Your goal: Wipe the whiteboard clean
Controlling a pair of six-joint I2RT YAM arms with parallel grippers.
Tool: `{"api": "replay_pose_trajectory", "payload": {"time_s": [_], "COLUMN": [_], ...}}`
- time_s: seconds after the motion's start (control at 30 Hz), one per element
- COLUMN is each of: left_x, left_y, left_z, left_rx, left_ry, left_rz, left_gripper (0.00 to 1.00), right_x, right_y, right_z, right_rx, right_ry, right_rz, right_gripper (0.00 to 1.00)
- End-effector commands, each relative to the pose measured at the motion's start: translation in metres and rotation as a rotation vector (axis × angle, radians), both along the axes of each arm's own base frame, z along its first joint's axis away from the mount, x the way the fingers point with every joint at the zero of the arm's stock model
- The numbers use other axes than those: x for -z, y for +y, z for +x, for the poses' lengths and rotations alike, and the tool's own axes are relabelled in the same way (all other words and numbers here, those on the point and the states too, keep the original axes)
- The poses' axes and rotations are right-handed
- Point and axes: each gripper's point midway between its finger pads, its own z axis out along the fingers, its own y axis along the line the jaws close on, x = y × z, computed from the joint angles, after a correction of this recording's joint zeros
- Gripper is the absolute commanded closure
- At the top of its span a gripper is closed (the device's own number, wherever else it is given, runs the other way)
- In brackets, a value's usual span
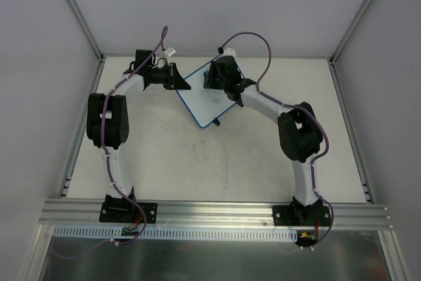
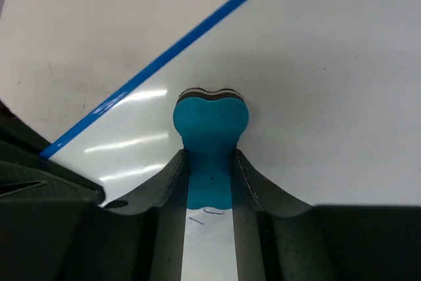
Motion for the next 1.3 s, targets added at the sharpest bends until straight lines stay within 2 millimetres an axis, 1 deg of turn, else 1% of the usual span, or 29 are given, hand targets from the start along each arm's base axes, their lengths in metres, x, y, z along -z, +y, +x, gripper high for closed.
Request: {"api": "replay_pose_trajectory", "payload": {"time_s": [0.0,0.03,0.1,0.2,0.3,0.33,0.4,0.43,0.5,0.53,0.6,0.63,0.73,0.8,0.83,0.87,0.97,1.0,1.13,1.2,1.27], "left_x": [0.011,0.011,0.012,0.011,0.011,0.010,0.010,0.010,0.008,0.009,0.008,0.008,0.008,0.007,0.007,0.007,0.008,0.007,0.007,0.007,0.005], "left_y": [-0.029,-0.029,-0.029,-0.028,-0.029,-0.028,-0.029,-0.028,-0.029,-0.029,-0.029,-0.028,-0.028,-0.029,-0.029,-0.028,-0.028,-0.029,-0.029,-0.028,-0.029], "left_z": [-0.013,-0.014,-0.014,-0.014,-0.014,-0.014,-0.014,-0.014,-0.015,-0.015,-0.015,-0.014,-0.014,-0.015,-0.015,-0.014,-0.014,-0.014,-0.015,-0.015,-0.015], "left_rx": [0.111,0.112,0.113,0.111,0.113,0.112,0.113,0.113,0.114,0.113,0.114,0.113,0.113,0.116,0.114,0.113,0.113,0.115,0.116,0.115,0.116], "left_ry": [-0.097,-0.097,-0.094,-0.094,-0.096,-0.098,-0.097,-0.098,-0.100,-0.098,-0.098,-0.101,-0.100,-0.100,-0.097,-0.098,-0.098,-0.098,-0.098,-0.100,-0.103], "left_rz": [0.051,0.049,0.049,0.049,0.049,0.049,0.049,0.048,0.047,0.049,0.048,0.048,0.048,0.045,0.046,0.046,0.046,0.044,0.045,0.045,0.044], "left_gripper": [1.00,1.00,1.00,1.00,1.00,1.00,1.00,1.00,1.00,1.00,1.00,1.00,1.00,1.00,1.00,1.00,1.00,1.00,1.00,1.00,1.00], "right_x": [0.018,0.016,0.015,0.016,0.020,0.023,0.029,0.033,0.040,0.047,0.055,0.064,0.078,0.093,0.095,0.103,0.111,0.118,0.132,0.134,0.138], "right_y": [0.067,0.073,0.077,0.078,0.073,0.066,0.057,0.049,0.038,0.028,0.018,0.007,-0.017,-0.035,-0.040,-0.045,-0.060,-0.066,-0.086,-0.092,-0.100], "right_z": [-0.034,-0.038,-0.041,-0.043,-0.044,-0.041,-0.040,-0.040,-0.039,-0.038,-0.037,-0.036,-0.033,-0.034,-0.034,-0.037,-0.039,-0.043,-0.052,-0.056,-0.064], "right_rx": [-0.238,-0.274,-0.293,-0.299,-0.277,-0.238,-0.194,-0.171,-0.123,-0.099,-0.064,-0.025,0.064,0.117,0.133,0.153,0.216,0.235,0.311,0.332,0.359], "right_ry": [0.016,0.009,0.001,-0.001,0.008,0.009,0.028,0.043,0.076,0.097,0.125,0.158,0.205,0.245,0.255,0.277,0.299,0.313,0.362,0.367,0.382], "right_rz": [0.030,0.031,0.027,0.018,0.007,-0.011,-0.010,-0.011,0.007,0.009,0.020,0.032,0.046,0.036,0.038,0.036,0.030,0.019,0.012,0.006,-0.004], "right_gripper": [1.00,1.00,1.00,1.00,1.00,1.00,1.00,1.00,1.00,1.00,1.00,1.00,1.00,1.00,1.00,1.00,1.00,1.00,1.00,1.00,1.00]}}
